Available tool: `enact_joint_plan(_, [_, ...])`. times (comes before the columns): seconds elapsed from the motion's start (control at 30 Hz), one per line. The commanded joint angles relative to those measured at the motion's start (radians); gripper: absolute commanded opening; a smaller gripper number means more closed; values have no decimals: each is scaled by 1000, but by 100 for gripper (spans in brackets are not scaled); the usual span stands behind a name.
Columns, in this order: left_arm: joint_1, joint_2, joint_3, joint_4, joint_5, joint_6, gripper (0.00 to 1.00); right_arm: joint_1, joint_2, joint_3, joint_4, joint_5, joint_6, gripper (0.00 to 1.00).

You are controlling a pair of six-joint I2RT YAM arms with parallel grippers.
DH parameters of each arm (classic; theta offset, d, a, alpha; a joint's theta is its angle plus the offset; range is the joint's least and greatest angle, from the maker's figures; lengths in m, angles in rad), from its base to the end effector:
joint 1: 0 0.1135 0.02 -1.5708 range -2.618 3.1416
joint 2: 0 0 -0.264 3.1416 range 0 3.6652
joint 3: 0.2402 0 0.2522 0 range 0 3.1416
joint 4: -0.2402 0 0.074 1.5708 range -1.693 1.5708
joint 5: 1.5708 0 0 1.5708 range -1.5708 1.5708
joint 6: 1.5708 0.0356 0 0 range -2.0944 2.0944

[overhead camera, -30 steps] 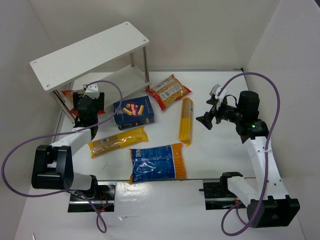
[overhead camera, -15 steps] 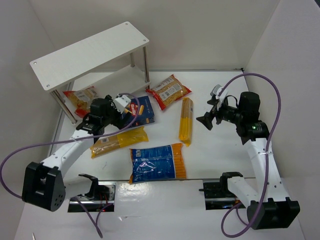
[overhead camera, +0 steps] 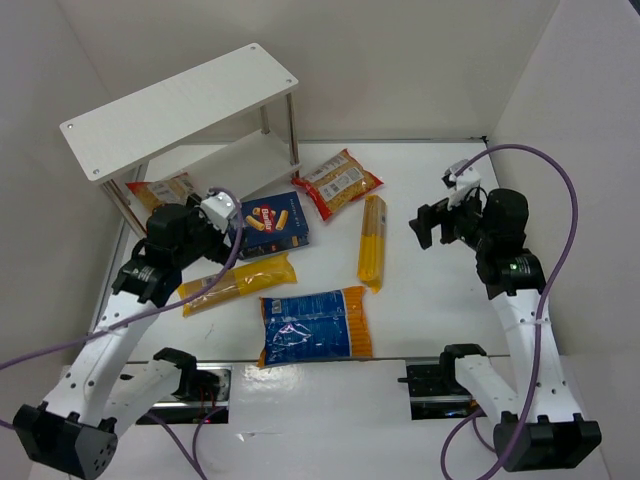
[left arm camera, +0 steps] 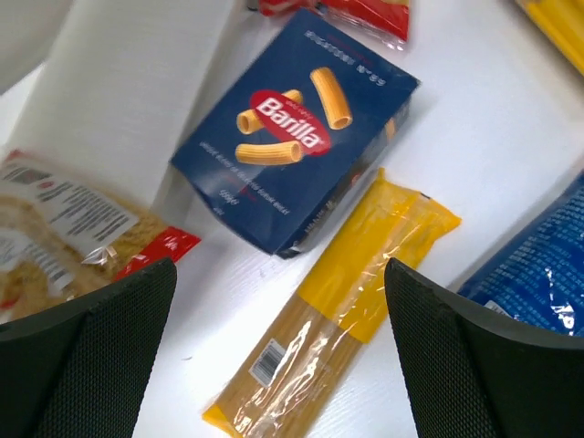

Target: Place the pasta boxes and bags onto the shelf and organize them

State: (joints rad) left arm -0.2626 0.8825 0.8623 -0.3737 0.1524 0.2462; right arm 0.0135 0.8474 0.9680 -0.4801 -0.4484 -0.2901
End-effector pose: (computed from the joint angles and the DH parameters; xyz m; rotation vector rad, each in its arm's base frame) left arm 0.1910 -0.0569 0.3305 0.5902 1.8725 -0.1604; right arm 0.1803 0.0179 0.3631 -0.5770 1.8111 0.2448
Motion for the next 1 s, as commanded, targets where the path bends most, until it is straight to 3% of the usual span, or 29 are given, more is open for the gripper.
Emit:
enact_joint_plan(0.0, [60, -77, 20, -30, -22, -131, 100, 0, 19, 14, 26, 305, 163, 100])
enact_joint_plan(0.13, [131, -186, -22, -48, -36, -143, 100, -20, 42, -3, -11, 407, 187, 100])
enact_joint_plan(0.37, [315, -257, -45, -108, 41, -143, 100, -62, -28, -110, 0, 364, 177, 100])
enact_joint_plan(0.63, [394, -303, -63, -90, 3, -166, 100, -141, -136, -158, 51, 405, 177, 100])
enact_joint_plan(0.97, [488, -341, -63, -108, 53, -148, 100, -233, -186, -167, 51, 398, 167, 100])
